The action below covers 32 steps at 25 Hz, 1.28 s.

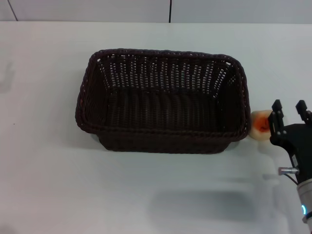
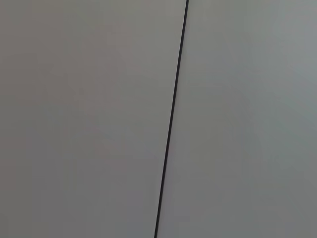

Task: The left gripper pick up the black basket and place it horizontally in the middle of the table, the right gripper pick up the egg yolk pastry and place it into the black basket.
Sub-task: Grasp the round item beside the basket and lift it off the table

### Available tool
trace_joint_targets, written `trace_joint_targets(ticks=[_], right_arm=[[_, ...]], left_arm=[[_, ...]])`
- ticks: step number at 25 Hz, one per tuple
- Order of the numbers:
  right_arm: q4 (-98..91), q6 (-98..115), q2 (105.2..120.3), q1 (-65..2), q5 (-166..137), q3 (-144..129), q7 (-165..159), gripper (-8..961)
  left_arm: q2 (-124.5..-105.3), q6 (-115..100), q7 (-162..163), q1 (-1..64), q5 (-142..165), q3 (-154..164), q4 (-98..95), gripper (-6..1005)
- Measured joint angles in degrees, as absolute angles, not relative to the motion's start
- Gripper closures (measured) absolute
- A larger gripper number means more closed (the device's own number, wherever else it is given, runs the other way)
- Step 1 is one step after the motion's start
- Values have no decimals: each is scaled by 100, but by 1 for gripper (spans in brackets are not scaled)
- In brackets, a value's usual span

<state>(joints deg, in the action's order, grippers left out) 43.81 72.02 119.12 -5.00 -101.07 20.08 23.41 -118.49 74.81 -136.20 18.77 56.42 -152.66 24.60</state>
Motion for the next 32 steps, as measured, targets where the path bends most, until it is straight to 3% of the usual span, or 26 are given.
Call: trace_joint_targets(ticks=[16,32], right_arm=[[4076,6168,11893,-999,-9949,2040,2104,457],[4034,6031,11918,-1038,-9816,2141,2092,457]], left_arm=[[-11855,7615,-13616,1854,5643,-15223,2452,450],[-11854,7673,-13614,1892,5643,-15266,2467,454]])
